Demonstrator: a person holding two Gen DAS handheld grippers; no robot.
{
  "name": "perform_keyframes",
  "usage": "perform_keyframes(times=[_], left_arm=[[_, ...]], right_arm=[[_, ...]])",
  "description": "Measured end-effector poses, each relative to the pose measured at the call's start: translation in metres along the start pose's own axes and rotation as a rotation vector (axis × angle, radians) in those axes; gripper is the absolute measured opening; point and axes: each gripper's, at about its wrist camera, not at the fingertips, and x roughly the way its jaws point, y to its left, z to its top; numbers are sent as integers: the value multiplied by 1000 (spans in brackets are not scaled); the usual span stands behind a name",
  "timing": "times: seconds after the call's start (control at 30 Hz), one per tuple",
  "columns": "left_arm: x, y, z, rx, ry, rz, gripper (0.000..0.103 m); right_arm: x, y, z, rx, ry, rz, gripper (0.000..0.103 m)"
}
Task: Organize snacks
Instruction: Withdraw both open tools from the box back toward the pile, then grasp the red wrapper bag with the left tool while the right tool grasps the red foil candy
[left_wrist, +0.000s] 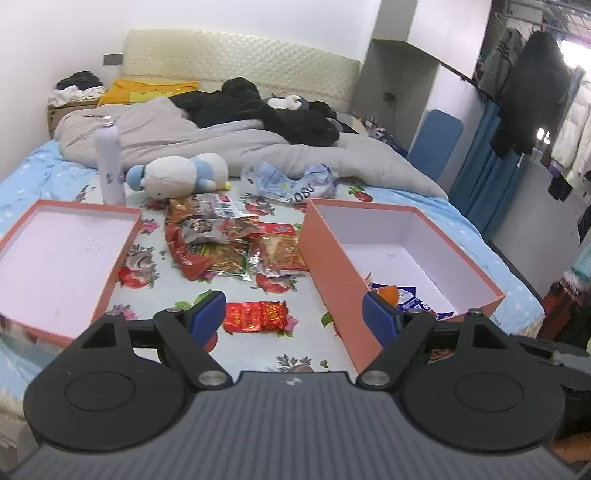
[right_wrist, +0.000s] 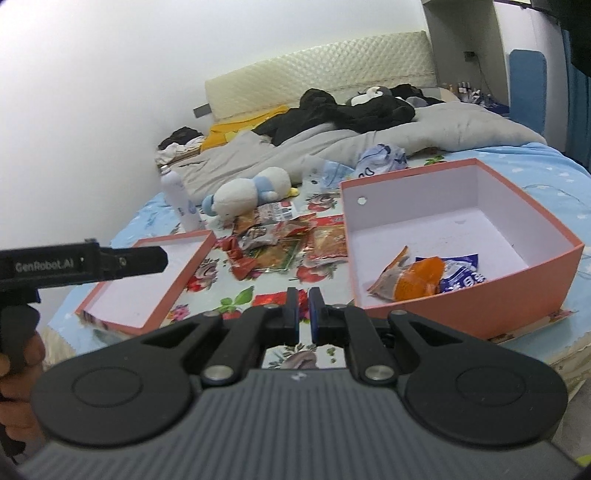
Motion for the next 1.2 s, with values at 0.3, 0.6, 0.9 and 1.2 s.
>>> perform_keyframes(times=[0.3,0.6,0.9,1.2], left_arm=[[-14,29,-22,-45,4,53,86],[4,50,-40,-100,58,65,86],[79,84,-33,-101,122,72,87],[188,137,4,-161,247,106,87]], right_arm=[[4,15,-21,-45,16,-22,95],[18,24,-32,-52,49,13,95],[76,41,-23,-136,95,45,95],[191,41,6,-178,238,61,94]])
